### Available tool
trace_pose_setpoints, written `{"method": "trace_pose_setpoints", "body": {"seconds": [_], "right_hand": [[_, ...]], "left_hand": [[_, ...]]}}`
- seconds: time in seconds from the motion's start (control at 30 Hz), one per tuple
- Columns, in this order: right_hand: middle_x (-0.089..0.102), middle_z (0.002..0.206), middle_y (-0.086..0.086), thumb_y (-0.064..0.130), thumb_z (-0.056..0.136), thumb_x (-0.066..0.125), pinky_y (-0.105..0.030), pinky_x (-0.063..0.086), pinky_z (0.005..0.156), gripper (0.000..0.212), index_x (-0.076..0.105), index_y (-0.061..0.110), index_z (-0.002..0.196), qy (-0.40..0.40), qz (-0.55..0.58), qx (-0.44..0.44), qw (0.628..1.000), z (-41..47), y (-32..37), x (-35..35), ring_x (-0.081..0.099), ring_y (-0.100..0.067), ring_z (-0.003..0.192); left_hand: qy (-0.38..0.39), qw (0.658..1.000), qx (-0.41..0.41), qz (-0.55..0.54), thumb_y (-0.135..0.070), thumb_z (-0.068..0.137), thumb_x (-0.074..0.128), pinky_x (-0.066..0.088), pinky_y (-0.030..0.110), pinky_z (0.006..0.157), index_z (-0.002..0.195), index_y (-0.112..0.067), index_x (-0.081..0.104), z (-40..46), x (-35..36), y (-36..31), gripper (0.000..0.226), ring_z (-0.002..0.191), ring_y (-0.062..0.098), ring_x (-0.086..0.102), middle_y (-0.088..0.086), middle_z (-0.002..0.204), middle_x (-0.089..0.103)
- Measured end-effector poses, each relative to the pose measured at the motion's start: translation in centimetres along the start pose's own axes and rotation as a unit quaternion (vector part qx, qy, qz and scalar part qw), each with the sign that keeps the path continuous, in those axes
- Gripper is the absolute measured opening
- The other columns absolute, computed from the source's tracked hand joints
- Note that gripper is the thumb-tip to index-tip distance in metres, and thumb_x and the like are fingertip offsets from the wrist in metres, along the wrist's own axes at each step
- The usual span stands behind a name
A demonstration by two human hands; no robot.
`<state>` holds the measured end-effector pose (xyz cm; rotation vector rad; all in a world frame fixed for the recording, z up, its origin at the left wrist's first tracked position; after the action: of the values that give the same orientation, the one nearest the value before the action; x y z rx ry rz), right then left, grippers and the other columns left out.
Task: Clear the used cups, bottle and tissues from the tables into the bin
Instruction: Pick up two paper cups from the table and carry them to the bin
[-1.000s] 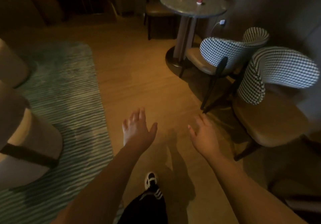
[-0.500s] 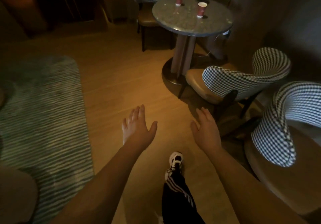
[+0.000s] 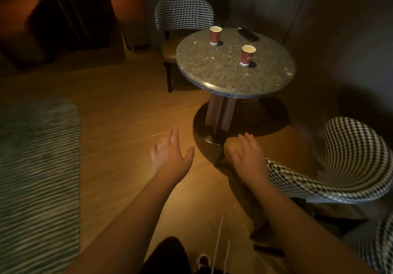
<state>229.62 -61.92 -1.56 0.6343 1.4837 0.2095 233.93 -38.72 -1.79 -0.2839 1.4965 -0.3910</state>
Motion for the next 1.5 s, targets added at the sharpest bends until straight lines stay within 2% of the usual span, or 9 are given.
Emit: {"method": "trace_pose_setpoints", "body": {"seconds": [0.23,0.5,0.67,1.03,1.23,1.37,1.5], "right_hand": [[0.023,0.156,0.001,0.035,0.097,0.044,-0.042,0.028,0.115,0.052,0.03,0.022,0.145,0.006,0.012,0.035,0.999,14.1,0.6,1.2,0.016,-0.016,0.144],[0.028,0.153,-0.007,0.031,0.095,0.047,-0.04,0.023,0.116,0.052,0.035,0.014,0.143,-0.044,0.019,0.083,0.995,32.9,3.2,4.1,0.022,-0.021,0.143],[0.028,0.154,-0.007,0.031,0.095,0.046,-0.039,0.022,0.116,0.052,0.036,0.013,0.143,-0.075,0.046,0.127,0.988,42.4,4.2,4.4,0.021,-0.022,0.143],[0.022,0.155,-0.008,0.035,0.092,0.053,-0.039,0.024,0.113,0.062,0.03,0.013,0.146,-0.159,0.069,0.273,0.946,53.4,-2.7,2.0,0.024,-0.025,0.141],[0.019,0.155,-0.009,0.044,0.079,0.069,-0.041,0.027,0.112,0.089,0.022,0.012,0.147,-0.232,0.081,0.327,0.913,60.2,-7.4,-0.5,0.024,-0.027,0.141],[0.012,0.157,-0.009,0.051,0.072,0.072,-0.044,0.026,0.114,0.107,0.01,0.013,0.149,-0.238,0.101,0.348,0.901,63.1,-9.5,-0.3,0.02,-0.029,0.142],[0.023,0.151,-0.016,0.048,0.074,0.072,-0.048,0.032,0.11,0.104,0.011,0.007,0.148,-0.246,0.107,0.376,0.887,64.7,-10.3,0.1,0.029,-0.034,0.136]], "left_hand": [[0.006,0.999,0.019,-0.03,-0.063,0.087,0.035,0.017,0.048,0.113,0.15,-0.024,0.012,14.7,2.7,-0.5,0.078,0.143,0.016,0.018,0.0,0.156,0.022],[0.059,0.995,0.07,-0.035,-0.063,0.087,0.036,0.015,0.049,0.114,0.15,-0.025,0.009,35.8,5.6,0.8,0.078,0.143,0.016,0.017,0.001,0.156,0.021],[0.08,0.989,0.118,-0.028,-0.064,0.085,0.037,0.02,0.052,0.113,0.15,-0.025,0.01,47.8,5.7,-0.1,0.08,0.141,0.019,0.022,0.003,0.154,0.026],[0.15,0.97,0.19,-0.024,-0.056,0.09,0.043,0.02,0.051,0.114,0.151,-0.02,0.01,64.5,11.9,-8.7,0.079,0.142,0.026,0.021,0.008,0.155,0.022],[0.165,0.965,0.202,-0.011,-0.055,0.089,0.046,0.02,0.052,0.114,0.15,-0.019,0.011,72.0,15.8,-12.5,0.079,0.142,0.027,0.02,0.009,0.155,0.021],[0.153,0.968,0.196,-0.01,-0.053,0.087,0.05,0.019,0.052,0.113,0.149,-0.017,0.012,75.9,17.1,-14.3,0.082,0.142,0.029,0.016,0.011,0.155,0.02],[0.143,0.971,0.193,-0.024,-0.054,0.085,0.054,0.018,0.051,0.113,0.15,-0.015,0.011,78.6,17.7,-15.8,0.087,0.142,0.028,0.016,0.012,0.155,0.018]]}}
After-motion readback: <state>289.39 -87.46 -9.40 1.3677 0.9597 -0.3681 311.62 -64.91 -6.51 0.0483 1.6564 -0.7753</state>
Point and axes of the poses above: each hand's wrist, its own z-axis towards the middle knuckle, its own x-axis out of the palm, y = z × x, the point moved 10 cm from there along z, towards the middle knuckle
